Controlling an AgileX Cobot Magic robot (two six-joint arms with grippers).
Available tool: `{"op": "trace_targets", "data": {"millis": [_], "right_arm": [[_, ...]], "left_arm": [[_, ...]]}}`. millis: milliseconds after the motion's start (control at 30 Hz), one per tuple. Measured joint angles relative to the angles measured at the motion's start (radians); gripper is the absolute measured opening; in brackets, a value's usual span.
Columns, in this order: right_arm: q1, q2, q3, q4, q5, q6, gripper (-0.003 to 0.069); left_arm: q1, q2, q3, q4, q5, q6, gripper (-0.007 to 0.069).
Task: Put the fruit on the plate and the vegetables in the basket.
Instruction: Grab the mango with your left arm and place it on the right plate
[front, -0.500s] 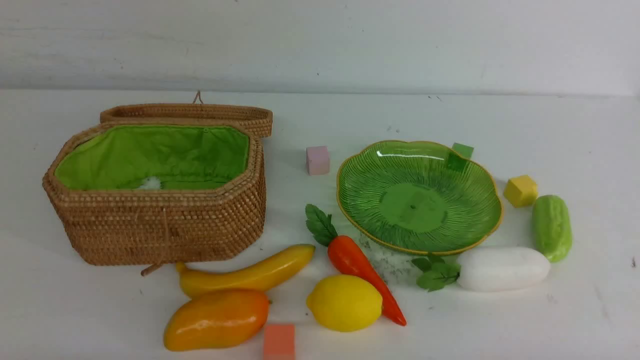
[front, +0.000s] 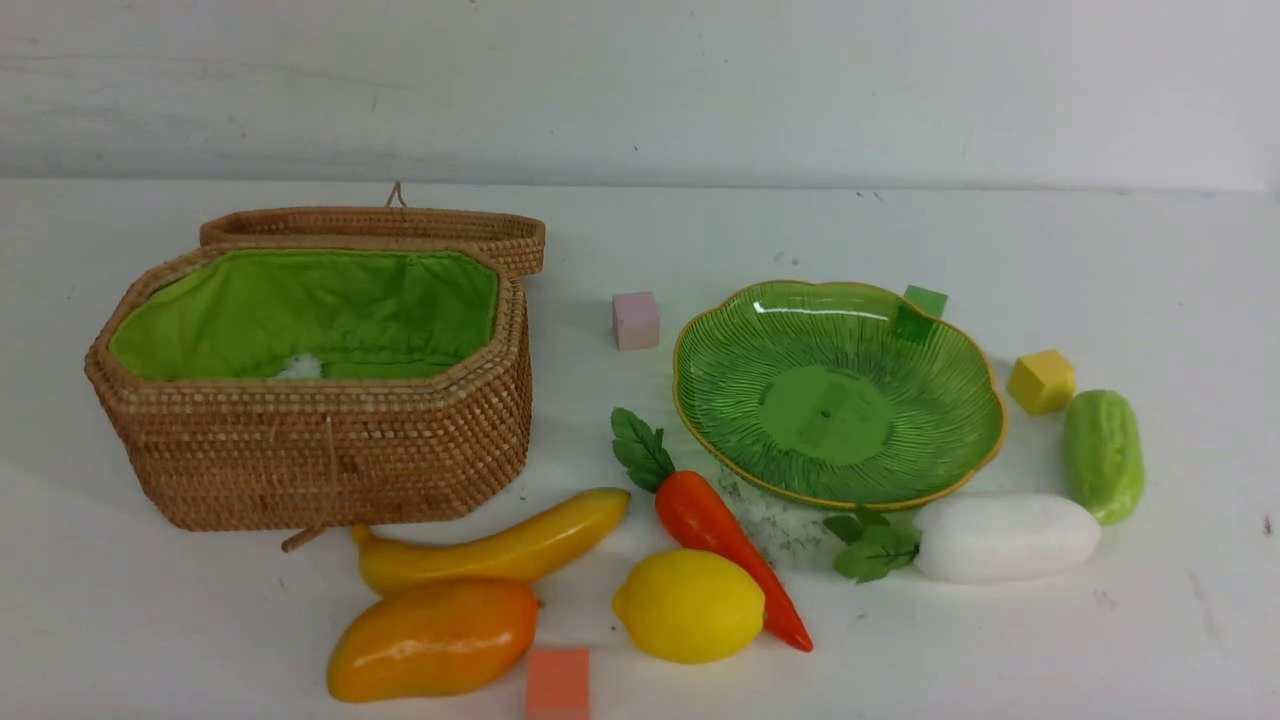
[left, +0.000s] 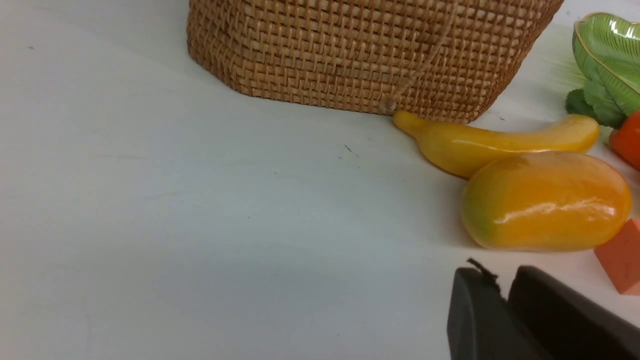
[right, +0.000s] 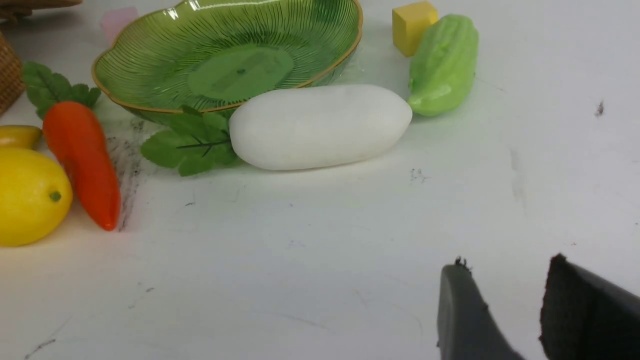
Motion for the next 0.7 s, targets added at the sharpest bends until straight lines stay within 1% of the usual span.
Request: {"op": "trace_targets", "data": {"millis": [200, 300, 367, 400, 600, 633, 667, 700], "right_arm": [[0.0, 0.0, 0.0, 0.0, 0.0, 0.0, 0.0242], [0.0, 0.0, 0.0, 0.0, 0.0, 0.0, 0.0242], [0.0, 0.0, 0.0, 0.0, 0.0, 0.0, 0.0242], [0.0, 0.0, 0.0, 0.0, 0.0, 0.0, 0.0242], [0.0, 0.0, 0.0, 0.0, 0.0, 0.0, 0.0242], [0.0, 0.0, 0.0, 0.0, 0.0, 0.0, 0.0242], [0.0, 0.0, 0.0, 0.0, 0.0, 0.0, 0.0242], [0.0, 0.0, 0.0, 0.0, 0.0, 0.0, 0.0242]], "left_arm": [[0.0, 0.0, 0.0, 0.0, -0.002, 0.0, 0.0101], [0.0, 0.0, 0.0, -0.006, -0.054, 0.0, 0.0107], [0.0, 0.0, 0.0, -0.034, -0.11, 0.0, 0.0111], [0.0, 0.0, 0.0, -0.084, -0.159, -0.005, 0.0111], [0.0, 0.0, 0.0, -0.391, -0.316, -0.102, 0.0113], [0.0, 0.0, 0.0, -0.423, -0.336, -0.11, 0.0113], [0.0, 0.0, 0.0, -0.492, -0.377, -0.12, 0.0113], [0.0, 0.0, 0.0, -0.511, -0.391, -0.123, 0.0113]]}}
